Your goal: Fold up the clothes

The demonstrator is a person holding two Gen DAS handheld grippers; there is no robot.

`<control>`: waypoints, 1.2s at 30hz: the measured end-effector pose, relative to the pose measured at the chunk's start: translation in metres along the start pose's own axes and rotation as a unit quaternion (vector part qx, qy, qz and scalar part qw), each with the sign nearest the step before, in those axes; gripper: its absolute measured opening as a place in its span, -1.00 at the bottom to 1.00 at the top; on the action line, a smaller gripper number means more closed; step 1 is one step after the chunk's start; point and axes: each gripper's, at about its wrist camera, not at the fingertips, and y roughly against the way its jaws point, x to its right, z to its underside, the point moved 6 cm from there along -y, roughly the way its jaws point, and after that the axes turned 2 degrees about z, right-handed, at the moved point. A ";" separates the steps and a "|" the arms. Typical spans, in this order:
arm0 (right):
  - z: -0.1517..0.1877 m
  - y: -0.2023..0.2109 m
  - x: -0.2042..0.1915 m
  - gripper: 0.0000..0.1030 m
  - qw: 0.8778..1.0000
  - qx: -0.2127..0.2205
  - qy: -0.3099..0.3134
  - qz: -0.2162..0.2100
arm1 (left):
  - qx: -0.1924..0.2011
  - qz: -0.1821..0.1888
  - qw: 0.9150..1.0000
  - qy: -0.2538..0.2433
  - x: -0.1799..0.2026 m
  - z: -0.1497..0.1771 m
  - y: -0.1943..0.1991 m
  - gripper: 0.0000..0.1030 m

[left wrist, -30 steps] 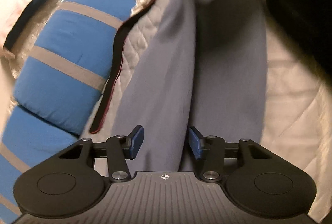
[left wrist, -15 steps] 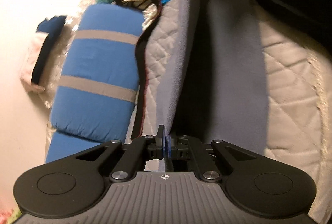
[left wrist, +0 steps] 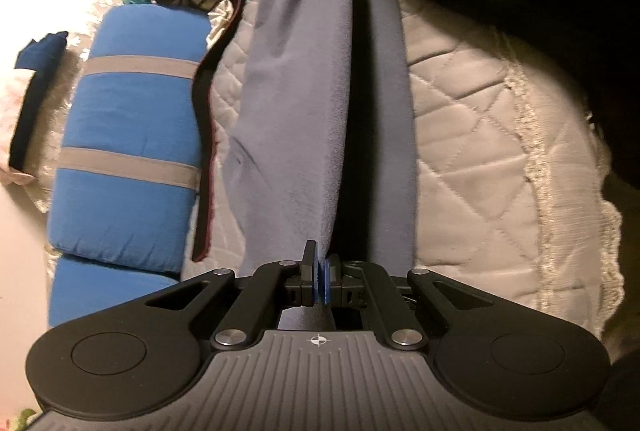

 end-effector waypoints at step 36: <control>-0.155 0.062 0.027 1.00 0.992 0.082 -0.012 0.093 | -0.094 -0.074 0.987 0.107 -0.024 0.088 0.019 -0.04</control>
